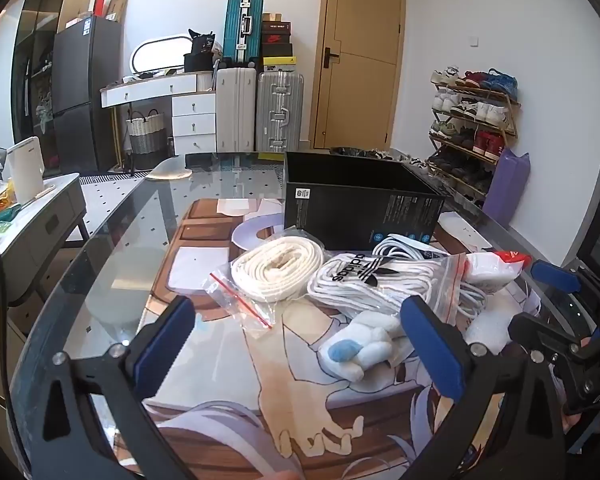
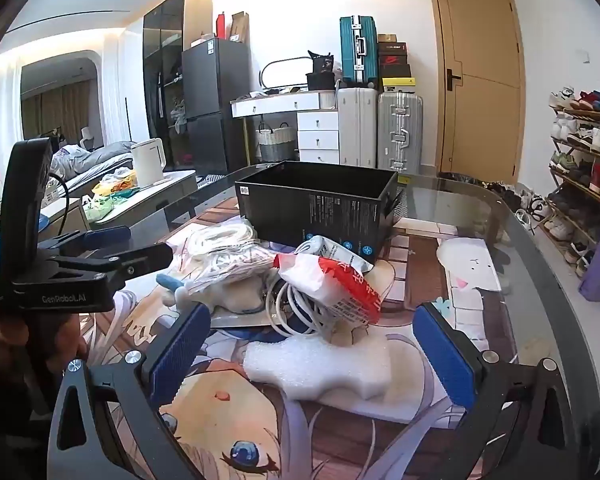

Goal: Organize soft objects

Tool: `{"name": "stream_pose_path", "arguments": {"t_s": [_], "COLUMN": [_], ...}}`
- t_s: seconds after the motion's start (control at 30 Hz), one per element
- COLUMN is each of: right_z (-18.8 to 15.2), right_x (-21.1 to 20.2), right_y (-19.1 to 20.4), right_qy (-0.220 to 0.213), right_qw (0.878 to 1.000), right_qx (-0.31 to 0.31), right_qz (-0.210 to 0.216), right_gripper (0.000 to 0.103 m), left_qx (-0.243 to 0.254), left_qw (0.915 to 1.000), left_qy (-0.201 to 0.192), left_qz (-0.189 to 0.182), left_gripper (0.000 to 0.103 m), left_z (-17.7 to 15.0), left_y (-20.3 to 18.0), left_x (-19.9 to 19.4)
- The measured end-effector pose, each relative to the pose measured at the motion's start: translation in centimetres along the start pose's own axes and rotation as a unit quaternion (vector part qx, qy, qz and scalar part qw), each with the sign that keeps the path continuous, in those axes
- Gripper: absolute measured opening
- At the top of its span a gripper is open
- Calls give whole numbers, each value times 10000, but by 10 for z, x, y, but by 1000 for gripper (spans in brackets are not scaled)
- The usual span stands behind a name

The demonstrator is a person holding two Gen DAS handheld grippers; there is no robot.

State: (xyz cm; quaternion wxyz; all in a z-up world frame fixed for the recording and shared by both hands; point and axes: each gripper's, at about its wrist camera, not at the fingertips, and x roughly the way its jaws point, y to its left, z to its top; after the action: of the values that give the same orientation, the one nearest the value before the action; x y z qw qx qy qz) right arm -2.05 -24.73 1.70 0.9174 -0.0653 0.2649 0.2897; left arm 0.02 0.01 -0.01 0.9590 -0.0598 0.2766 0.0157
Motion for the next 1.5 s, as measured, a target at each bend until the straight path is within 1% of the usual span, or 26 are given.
{"name": "stream_pose_path", "arguments": {"t_s": [0.03, 0.07, 0.3, 0.67, 0.73, 1.5], "right_z": [0, 0, 1, 2, 0, -4], "right_x": [1, 0, 0, 1, 3, 2], "right_y": [0, 0, 0, -2, -2, -4], "right_qy": [4, -116, -45, -57, -55, -40], "right_qw": [10000, 9999, 10000, 9999, 9999, 9999], "right_qx": [9, 23, 69, 116, 129, 121], "right_qz": [7, 13, 51, 82, 79, 68], "right_gripper": [103, 103, 103, 103, 103, 103], "left_qx": [2, 16, 47, 62, 61, 93], "left_qw": [10000, 10000, 10000, 10000, 10000, 9999], "left_qy": [-24, -24, -37, -27, -31, -33], "left_qz": [5, 3, 15, 14, 15, 25], "left_gripper": [103, 103, 103, 103, 103, 103], "left_z": [0, 0, 0, 1, 2, 0], "left_y": [0, 0, 0, 0, 1, -1], "left_x": [0, 0, 0, 0, -4, 0]}}
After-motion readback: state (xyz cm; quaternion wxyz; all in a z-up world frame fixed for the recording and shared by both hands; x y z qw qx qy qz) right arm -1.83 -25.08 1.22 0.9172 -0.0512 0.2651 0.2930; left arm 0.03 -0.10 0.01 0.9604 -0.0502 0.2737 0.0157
